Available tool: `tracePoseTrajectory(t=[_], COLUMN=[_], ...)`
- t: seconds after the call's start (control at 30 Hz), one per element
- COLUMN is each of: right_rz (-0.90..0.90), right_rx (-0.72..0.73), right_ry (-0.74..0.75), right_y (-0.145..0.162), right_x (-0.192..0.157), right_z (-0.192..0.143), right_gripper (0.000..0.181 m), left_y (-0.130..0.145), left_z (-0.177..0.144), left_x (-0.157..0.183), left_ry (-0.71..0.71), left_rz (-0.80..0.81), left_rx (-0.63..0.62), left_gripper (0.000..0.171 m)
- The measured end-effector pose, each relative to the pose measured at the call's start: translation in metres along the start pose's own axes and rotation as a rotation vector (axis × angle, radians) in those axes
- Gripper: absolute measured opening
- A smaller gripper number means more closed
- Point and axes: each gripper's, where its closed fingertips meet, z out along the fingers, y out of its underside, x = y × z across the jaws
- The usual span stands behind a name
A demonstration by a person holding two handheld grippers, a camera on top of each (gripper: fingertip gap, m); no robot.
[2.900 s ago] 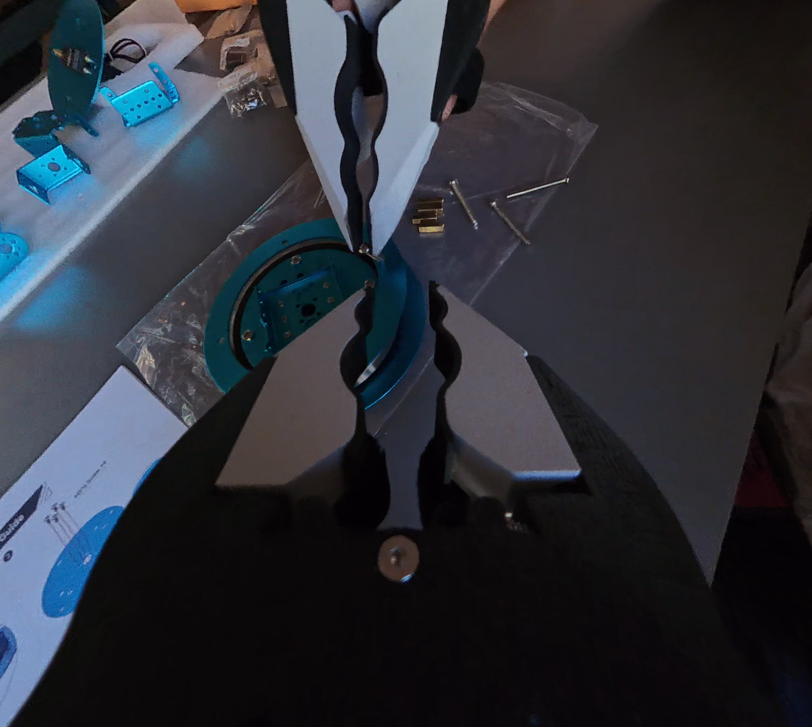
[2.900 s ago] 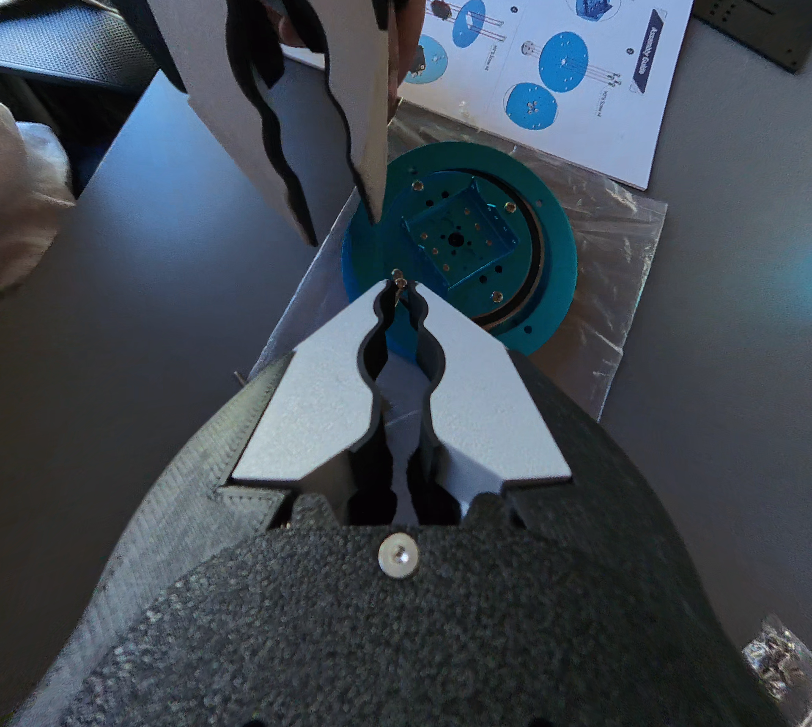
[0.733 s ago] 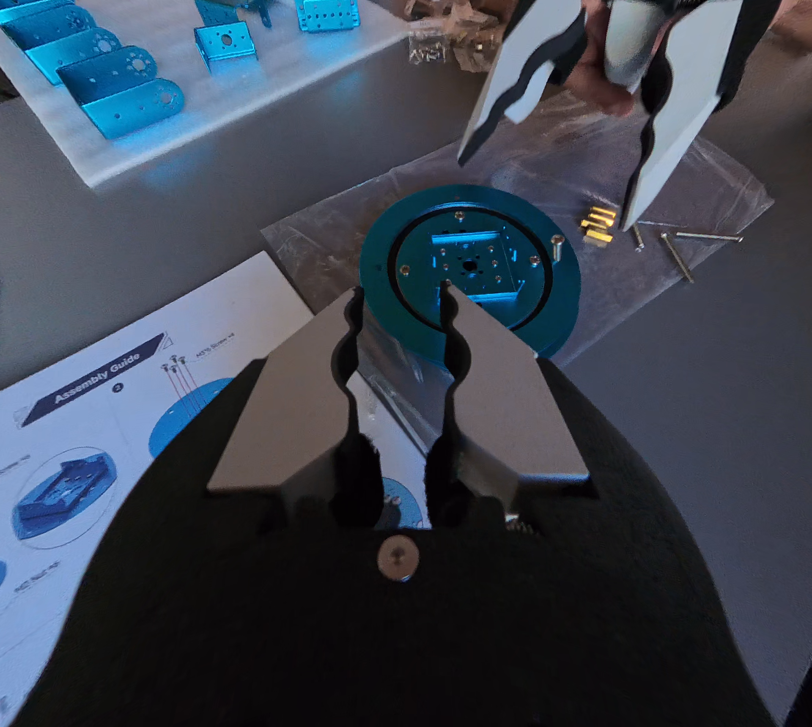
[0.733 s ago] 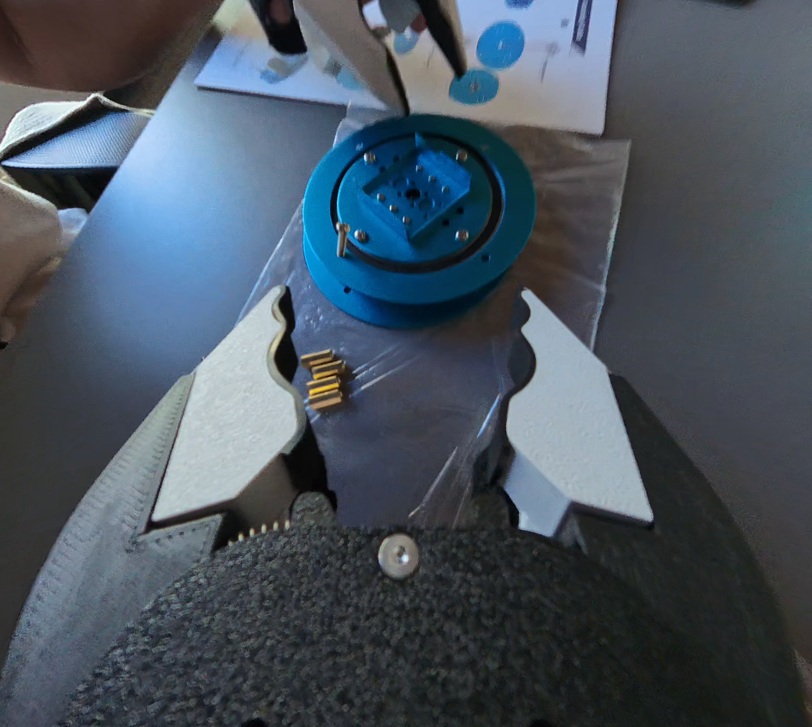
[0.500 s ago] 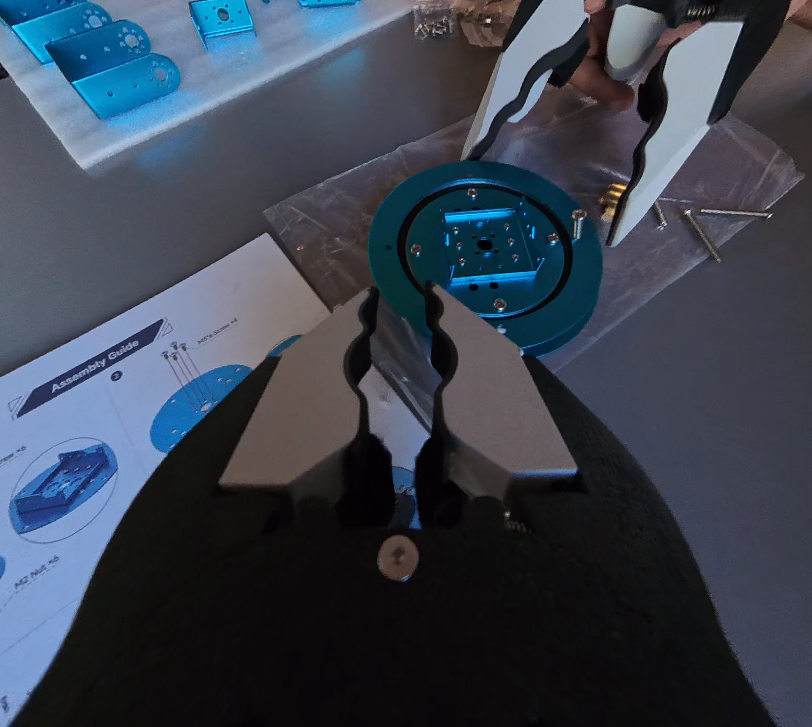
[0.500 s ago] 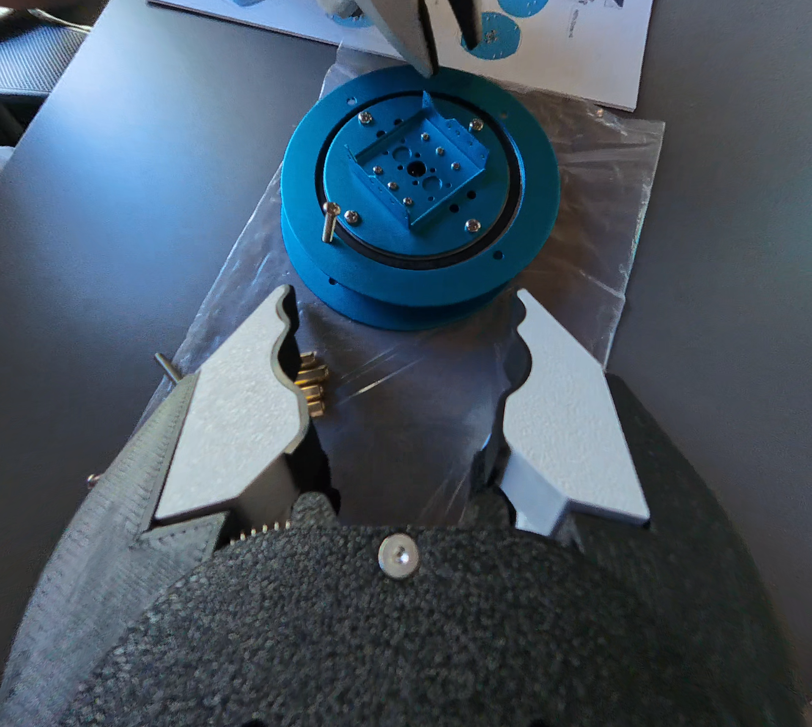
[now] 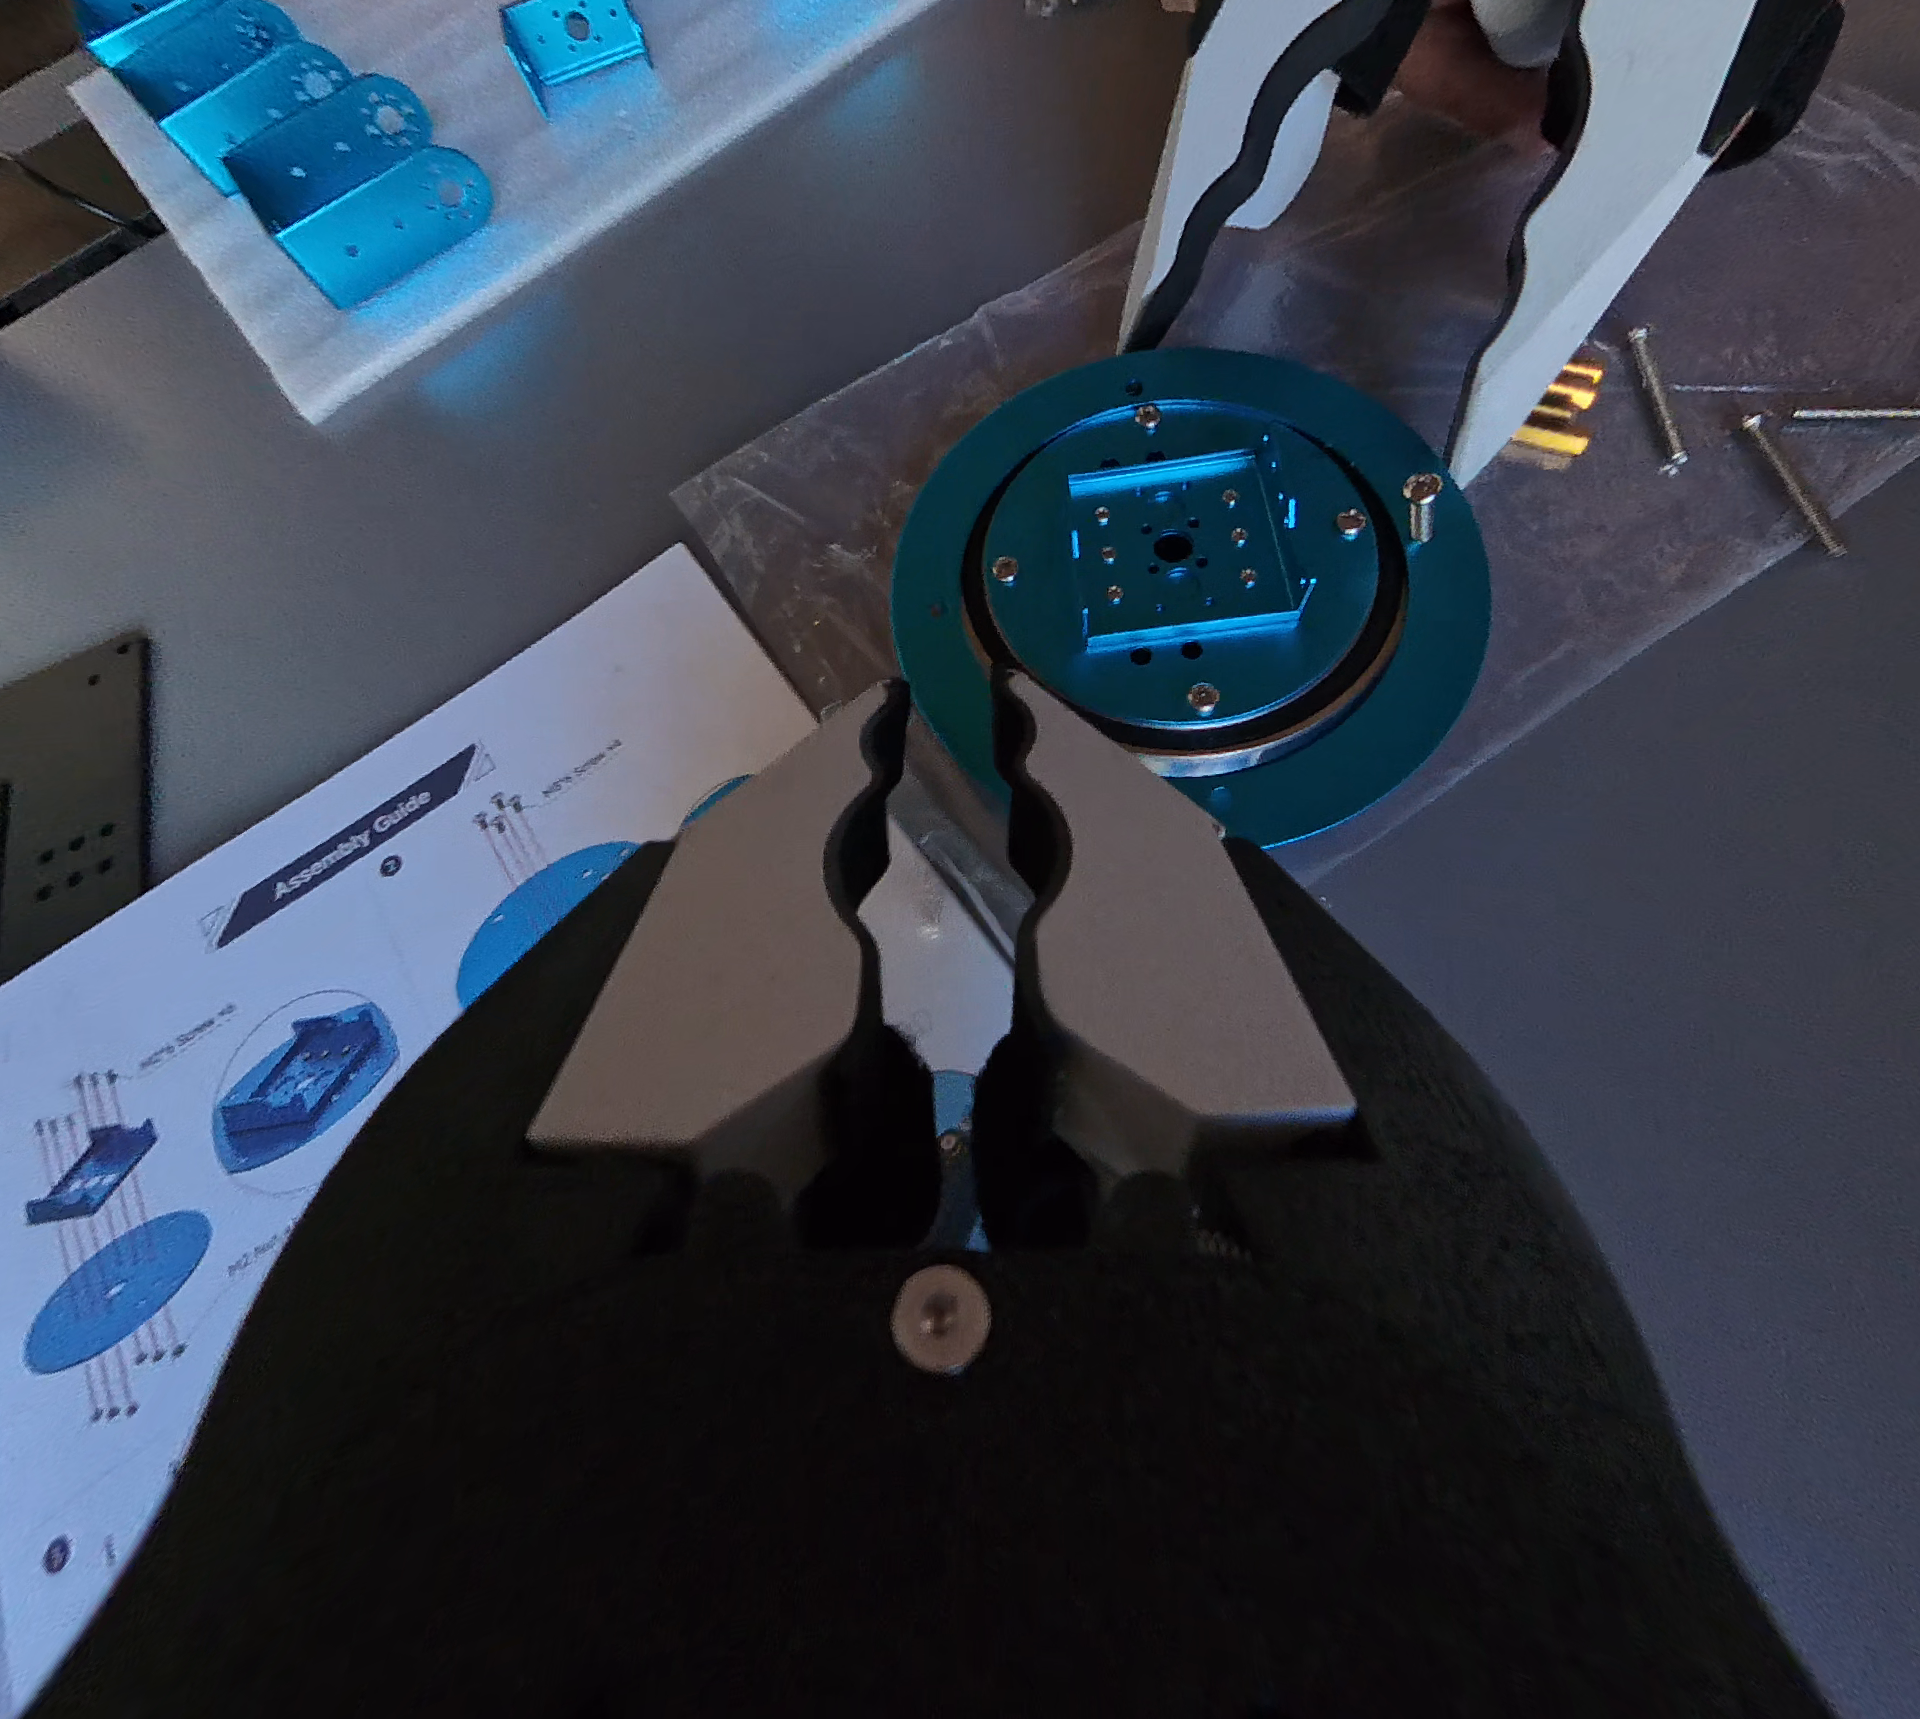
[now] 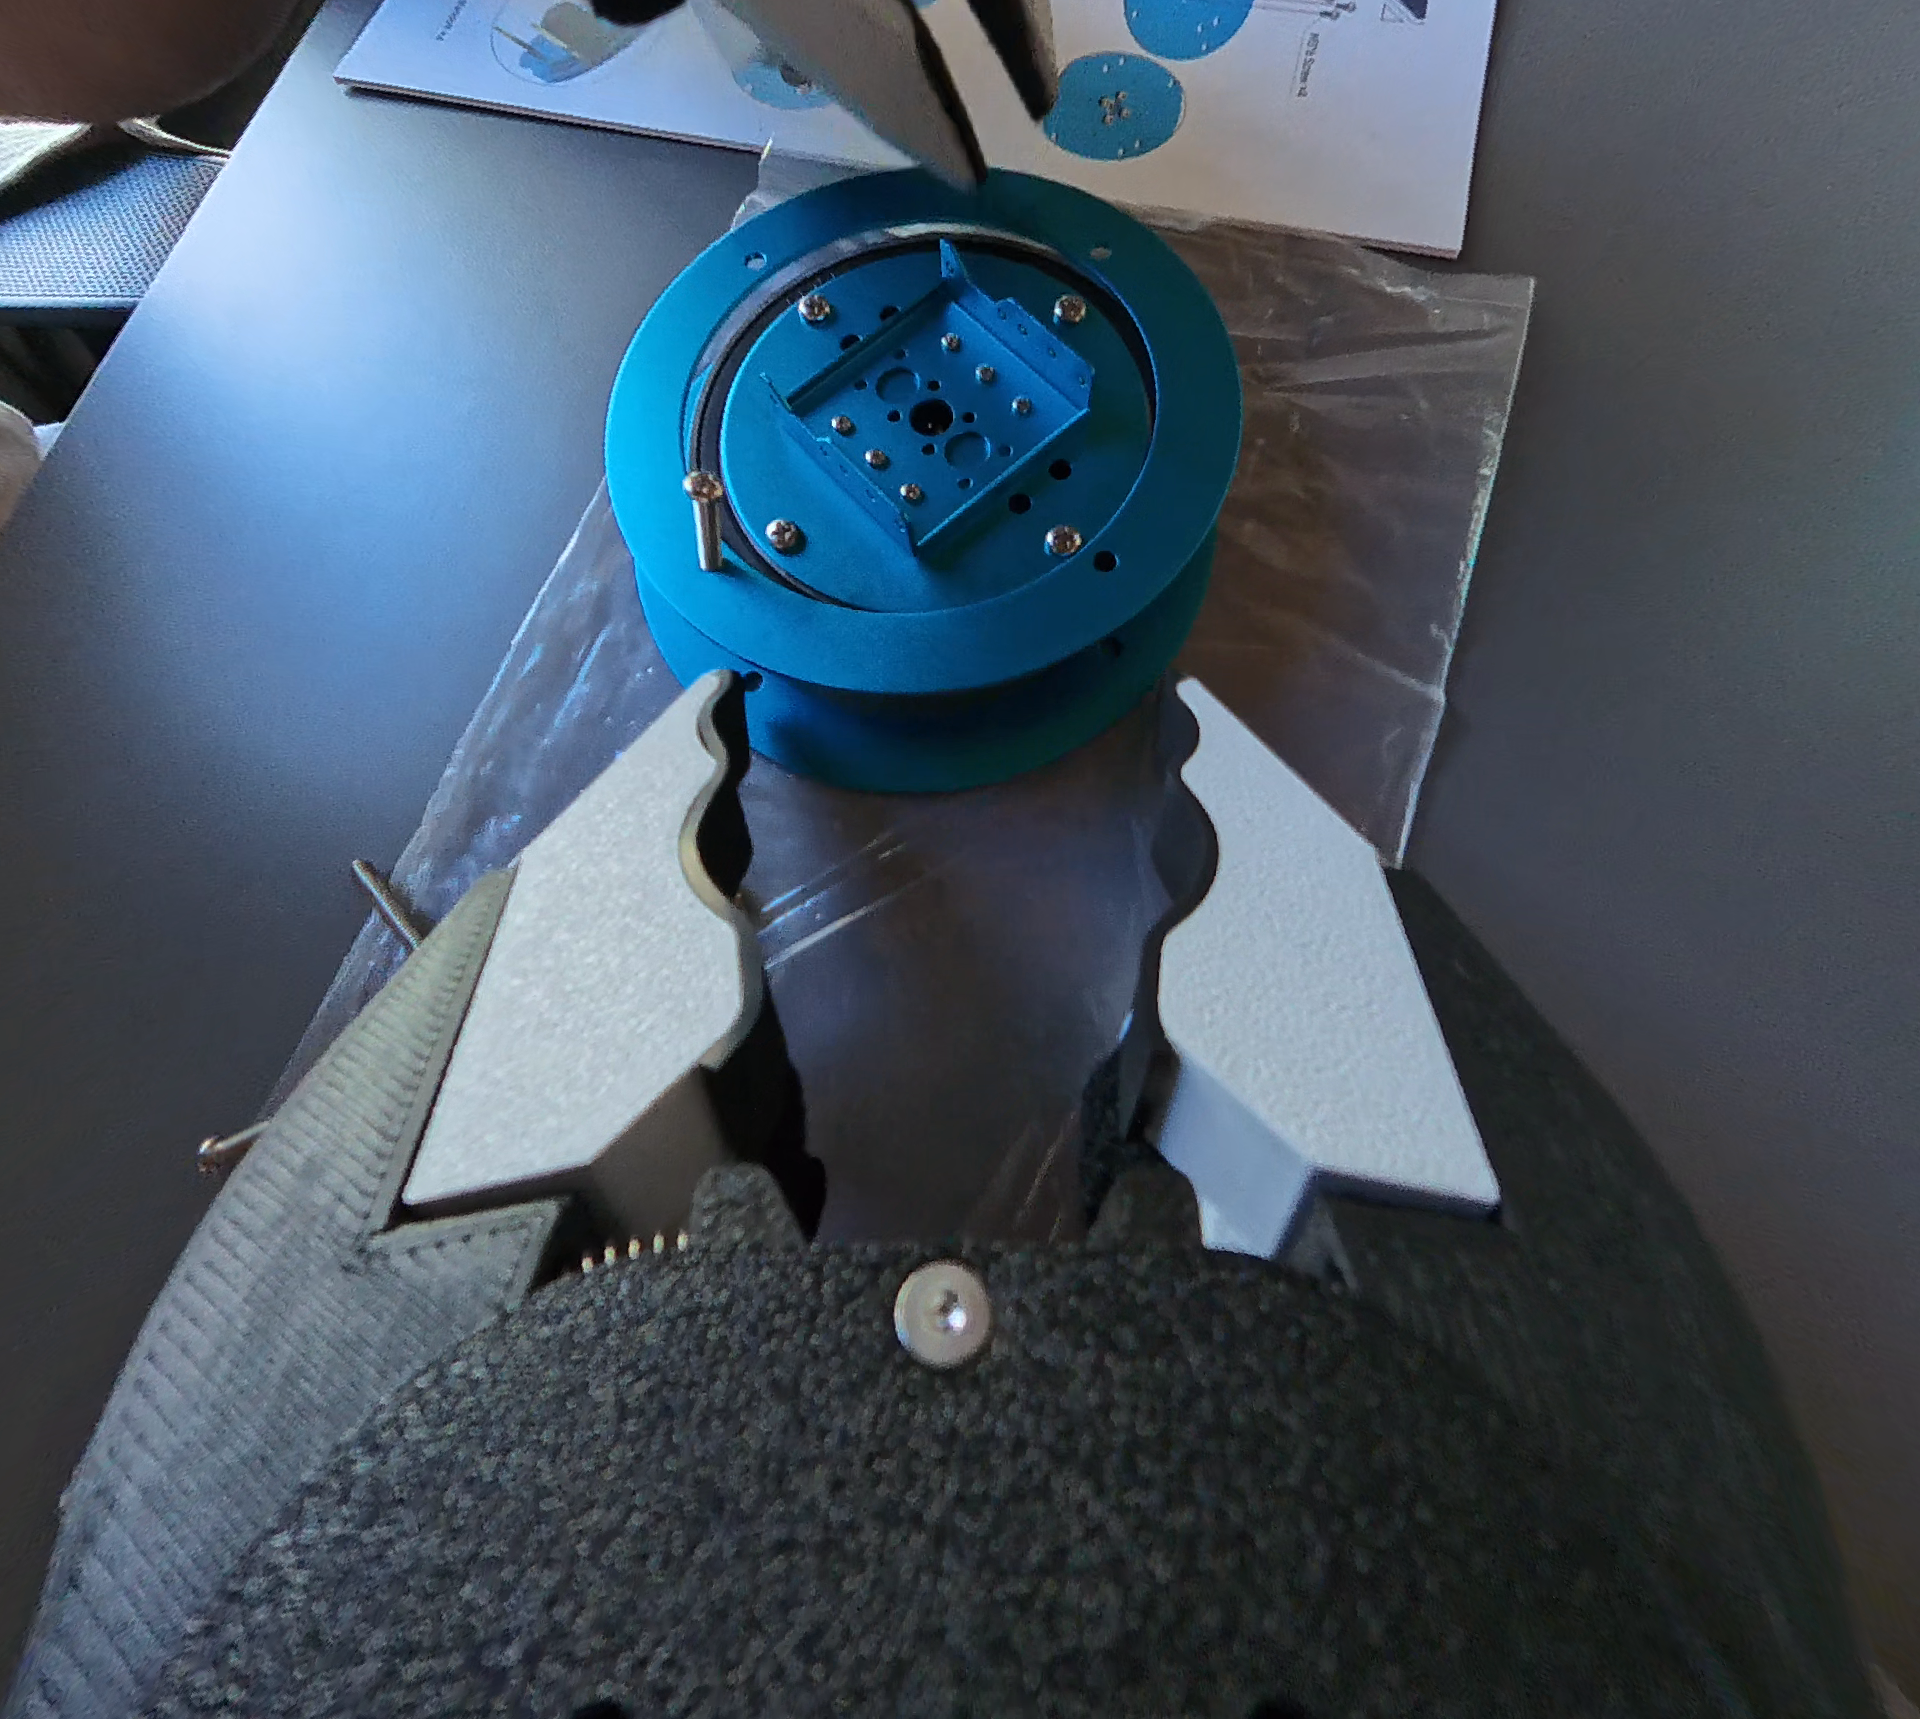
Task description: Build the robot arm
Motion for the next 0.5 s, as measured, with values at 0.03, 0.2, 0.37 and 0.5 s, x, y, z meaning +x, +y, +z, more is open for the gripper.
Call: tracePoseTrajectory(t=[0.03, 0.2, 0.37, 0.5], right_rz=[0.002, -0.008, 0.037, 0.14], right_rx=[-0.004, 0.041, 0.13, 0.177], right_ry=[0.0, -0.006, 0.016, 0.022], right_y=[0.001, -0.006, -0.021, -0.029], right_x=[0.0, -0.002, 0.0, -0.005], right_z=[-0.001, -0.013, -0.025, -0.032], right_gripper=[0.077, 0.077, 0.069, 0.049], left_y=[0.001, 0.013, -0.004, -0.005], left_z=[-0.004, -0.029, -0.056, -0.06], left_x=[0.0, 0.033, 0.055, 0.045], left_ry=[0.005, 0.151, 0.163, 0.107], left_rz=[-0.011, -0.037, -0.091, -0.161], left_rx=[0.006, 0.031, 0.211, 0.191], left_gripper=[0.016, 0.037, 0.046, 0.046])
